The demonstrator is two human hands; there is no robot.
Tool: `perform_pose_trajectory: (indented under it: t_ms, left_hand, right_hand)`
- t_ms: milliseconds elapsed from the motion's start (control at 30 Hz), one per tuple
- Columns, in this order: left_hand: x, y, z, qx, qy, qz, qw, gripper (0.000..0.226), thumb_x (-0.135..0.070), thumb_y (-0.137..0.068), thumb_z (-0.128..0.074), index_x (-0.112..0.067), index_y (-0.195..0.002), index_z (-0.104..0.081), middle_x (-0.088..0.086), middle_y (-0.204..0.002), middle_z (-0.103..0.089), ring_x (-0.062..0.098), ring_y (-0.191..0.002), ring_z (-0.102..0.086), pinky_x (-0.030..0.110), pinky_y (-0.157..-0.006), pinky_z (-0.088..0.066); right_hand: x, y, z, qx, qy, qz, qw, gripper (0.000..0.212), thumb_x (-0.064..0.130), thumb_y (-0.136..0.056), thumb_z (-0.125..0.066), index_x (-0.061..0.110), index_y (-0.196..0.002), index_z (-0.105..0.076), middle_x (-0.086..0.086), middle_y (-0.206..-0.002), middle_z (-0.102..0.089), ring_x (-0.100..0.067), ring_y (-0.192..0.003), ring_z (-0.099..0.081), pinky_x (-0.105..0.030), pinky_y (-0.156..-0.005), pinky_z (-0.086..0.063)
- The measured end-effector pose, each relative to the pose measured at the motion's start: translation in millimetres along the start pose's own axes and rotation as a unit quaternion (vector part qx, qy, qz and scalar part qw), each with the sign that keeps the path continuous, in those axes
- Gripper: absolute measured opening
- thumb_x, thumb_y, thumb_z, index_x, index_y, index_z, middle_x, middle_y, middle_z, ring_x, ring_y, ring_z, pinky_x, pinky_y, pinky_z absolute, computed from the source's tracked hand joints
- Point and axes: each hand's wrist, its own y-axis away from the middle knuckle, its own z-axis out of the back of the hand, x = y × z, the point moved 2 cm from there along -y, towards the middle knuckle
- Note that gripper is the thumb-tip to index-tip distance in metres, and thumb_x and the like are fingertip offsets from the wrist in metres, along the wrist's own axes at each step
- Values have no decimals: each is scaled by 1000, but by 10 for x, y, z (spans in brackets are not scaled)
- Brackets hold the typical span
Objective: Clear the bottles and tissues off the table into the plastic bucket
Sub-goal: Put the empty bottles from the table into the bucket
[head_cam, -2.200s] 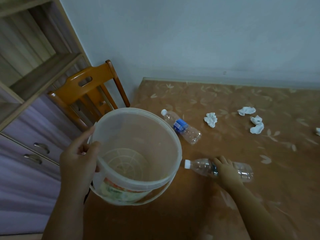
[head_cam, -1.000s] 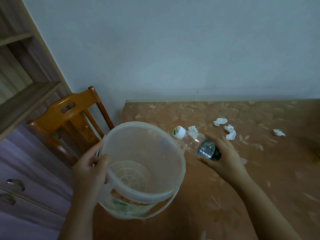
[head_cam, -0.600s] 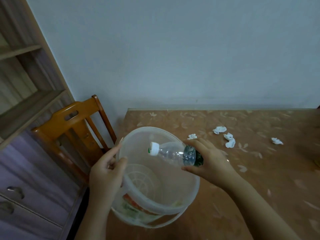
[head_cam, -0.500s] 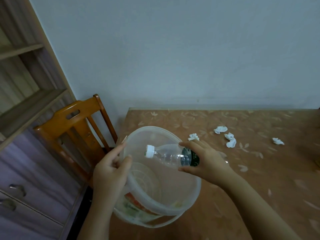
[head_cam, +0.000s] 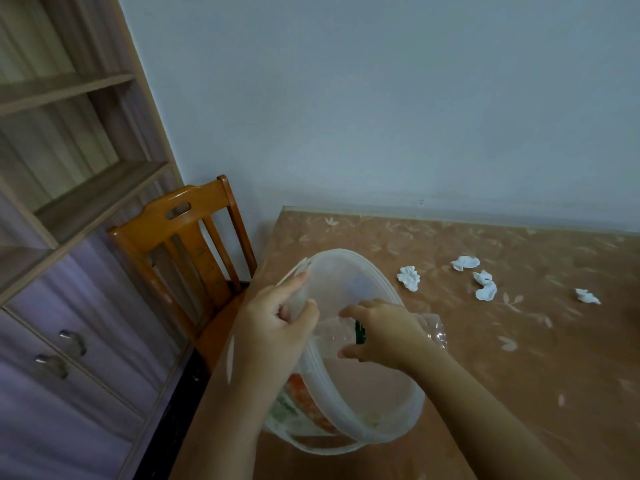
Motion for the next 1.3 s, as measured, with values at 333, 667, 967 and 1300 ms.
perform_pose_trajectory:
  t_ms: [333, 667, 967, 1300]
  left_hand:
    - [187, 19, -14, 1, 20, 11, 1000, 37, -50, -71, -57, -72, -101, -52, -16, -54, -43, 1, -46, -37, 17, -46, -37]
    - [201, -57, 36, -31, 35, 36, 998, 41, -19, -79, -64, -54, -100, -59, -22, -48, -52, -1, -43, -41, 8, -42, -35]
    - [321, -143, 195, -87, -11, 96, 991, 40, -15, -81, -62, -43, -110, -63, -8, -96, -67, 3, -43, -45, 16, -39, -39]
    - [445, -233, 323, -155, -66, 129, 977, 41, -22, -84, -59, -37, -121, -57, -16, -92, -63, 8, -81, -59, 35, -66, -54]
  right_hand:
    - [150, -48, -132, 33, 4, 18, 999, 52, 49, -80, -59, 22, -124, -47, -3, -114, -62, -23, -96, -60, -37, -79, -51]
    - [185, 38, 99, -34, -53, 41, 997, 50, 45, -83, -57, 22, -126, -48, 2, -121, -59, -17, -108, -55, -34, -86, -48]
    - [-25, 131, 320, -176, -105, 43, 978, 45, 39, -79, -64, 19, -119, -58, 2, -119, -61, -17, -109, -53, -25, -85, -41]
    - [-608, -109, -18, -189, -150, -65, 968, 32, 29, -81, -64, 18, -112, -62, 0, -103, -64, -18, -96, -57, -25, -65, -41]
